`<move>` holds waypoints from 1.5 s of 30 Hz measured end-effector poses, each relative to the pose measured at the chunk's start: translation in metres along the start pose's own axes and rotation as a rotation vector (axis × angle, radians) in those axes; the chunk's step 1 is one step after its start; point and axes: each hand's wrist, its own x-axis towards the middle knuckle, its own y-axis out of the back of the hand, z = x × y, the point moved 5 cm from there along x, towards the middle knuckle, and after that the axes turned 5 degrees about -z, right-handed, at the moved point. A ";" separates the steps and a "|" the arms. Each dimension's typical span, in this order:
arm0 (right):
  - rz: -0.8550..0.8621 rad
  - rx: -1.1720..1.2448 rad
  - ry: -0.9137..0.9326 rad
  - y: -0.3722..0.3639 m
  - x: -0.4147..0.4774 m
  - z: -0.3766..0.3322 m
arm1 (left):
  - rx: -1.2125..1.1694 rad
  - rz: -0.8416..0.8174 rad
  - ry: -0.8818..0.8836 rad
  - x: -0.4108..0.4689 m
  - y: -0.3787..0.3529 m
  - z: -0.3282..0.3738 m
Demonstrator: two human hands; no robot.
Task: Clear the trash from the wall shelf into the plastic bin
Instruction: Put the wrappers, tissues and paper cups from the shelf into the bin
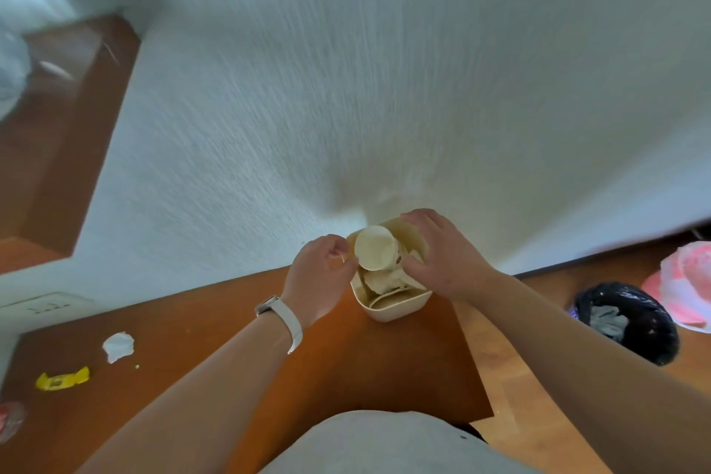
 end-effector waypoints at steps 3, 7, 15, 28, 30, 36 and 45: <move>-0.003 -0.012 0.015 0.003 -0.007 -0.012 | 0.005 0.013 -0.012 -0.010 0.005 -0.001; -0.040 -0.082 0.065 -0.001 -0.009 -0.032 | 0.028 0.048 -0.016 -0.026 0.016 -0.007; -0.056 -0.277 0.216 -0.022 0.001 -0.086 | 0.346 0.050 -0.092 -0.066 0.050 -0.039; -0.261 -0.485 0.320 -0.126 0.018 -0.202 | 0.574 0.194 -0.167 -0.141 0.142 -0.149; -0.281 -0.501 0.327 -0.153 0.020 -0.225 | 0.546 0.218 -0.139 -0.156 0.164 -0.176; -0.369 -0.625 0.350 -0.244 0.033 -0.281 | 0.505 0.259 -0.006 -0.206 0.221 -0.271; -0.466 -0.731 0.339 -0.349 0.038 -0.349 | 0.488 0.178 0.120 -0.248 0.258 -0.394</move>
